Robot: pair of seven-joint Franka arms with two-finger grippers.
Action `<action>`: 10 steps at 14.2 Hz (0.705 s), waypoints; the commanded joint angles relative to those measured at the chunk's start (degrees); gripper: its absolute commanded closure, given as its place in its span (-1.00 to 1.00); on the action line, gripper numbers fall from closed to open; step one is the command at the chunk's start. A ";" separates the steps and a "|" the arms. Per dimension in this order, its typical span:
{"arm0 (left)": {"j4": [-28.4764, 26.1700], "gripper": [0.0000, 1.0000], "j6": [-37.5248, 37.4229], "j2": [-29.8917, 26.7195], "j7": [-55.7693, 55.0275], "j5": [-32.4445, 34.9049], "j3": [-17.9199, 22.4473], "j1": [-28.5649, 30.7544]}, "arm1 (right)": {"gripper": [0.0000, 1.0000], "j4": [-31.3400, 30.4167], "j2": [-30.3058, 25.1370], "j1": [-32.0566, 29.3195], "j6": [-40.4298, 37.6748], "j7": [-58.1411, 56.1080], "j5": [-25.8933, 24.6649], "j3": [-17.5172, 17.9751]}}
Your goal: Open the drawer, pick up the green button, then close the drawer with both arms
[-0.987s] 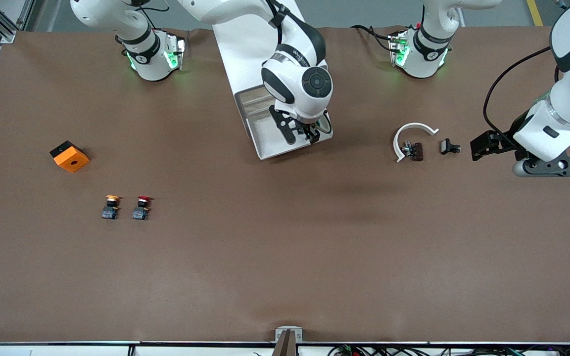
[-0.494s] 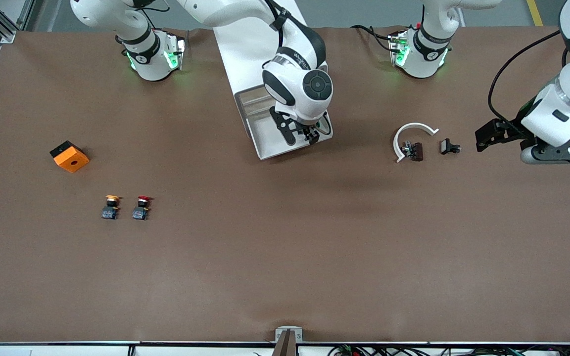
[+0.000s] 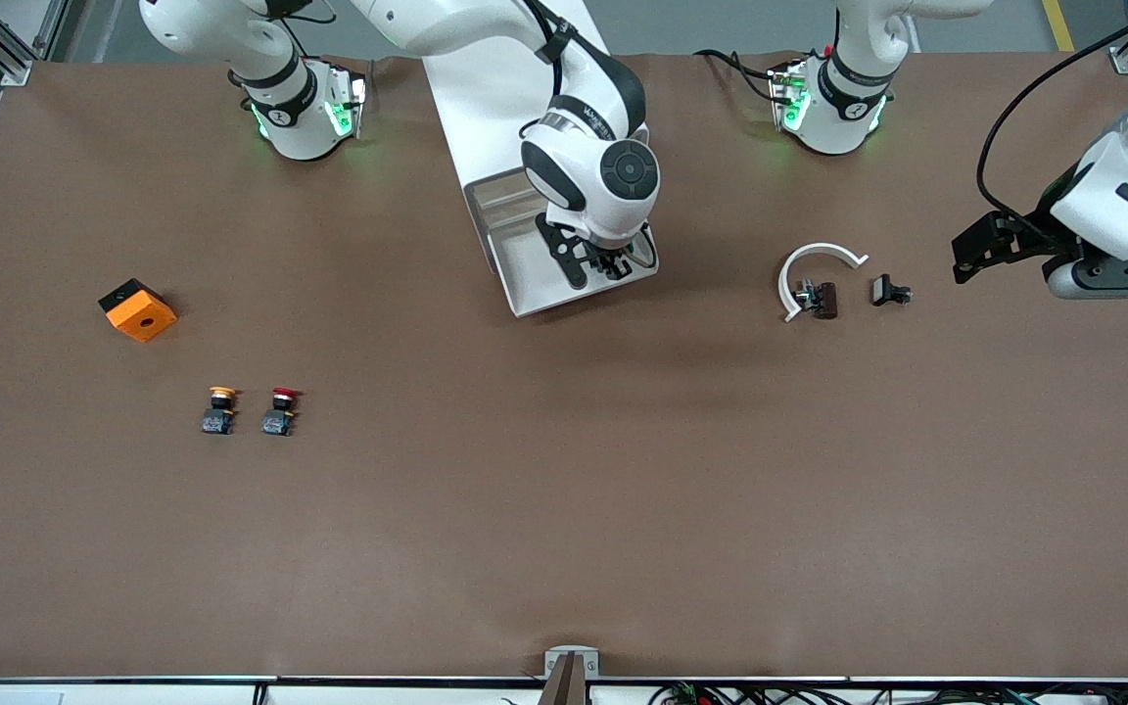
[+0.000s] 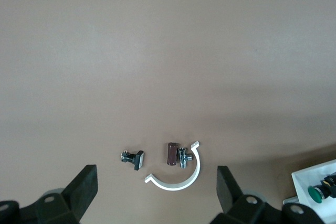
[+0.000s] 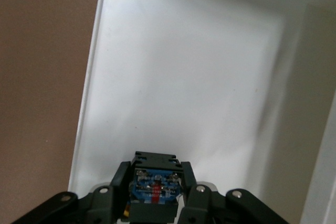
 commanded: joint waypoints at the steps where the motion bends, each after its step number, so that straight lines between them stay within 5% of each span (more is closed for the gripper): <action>1: -1.10 -1.00 -0.79 -2.18 0.29 -0.79 0.16 0.36 | 1.00 0.01 0.38 0.70 0.54 -0.22 -0.45 -0.47; 4: -1.01 -1.00 -0.62 -2.53 0.99 -0.79 -0.89 2.20 | 1.00 0.54 -0.06 -0.18 0.45 -0.39 -0.27 -0.47; 10: -1.36 -1.00 -0.35 -2.62 0.90 -1.58 -12.92 14.50 | 1.00 3.97 -1.28 -5.62 -1.38 -6.00 0.34 -0.12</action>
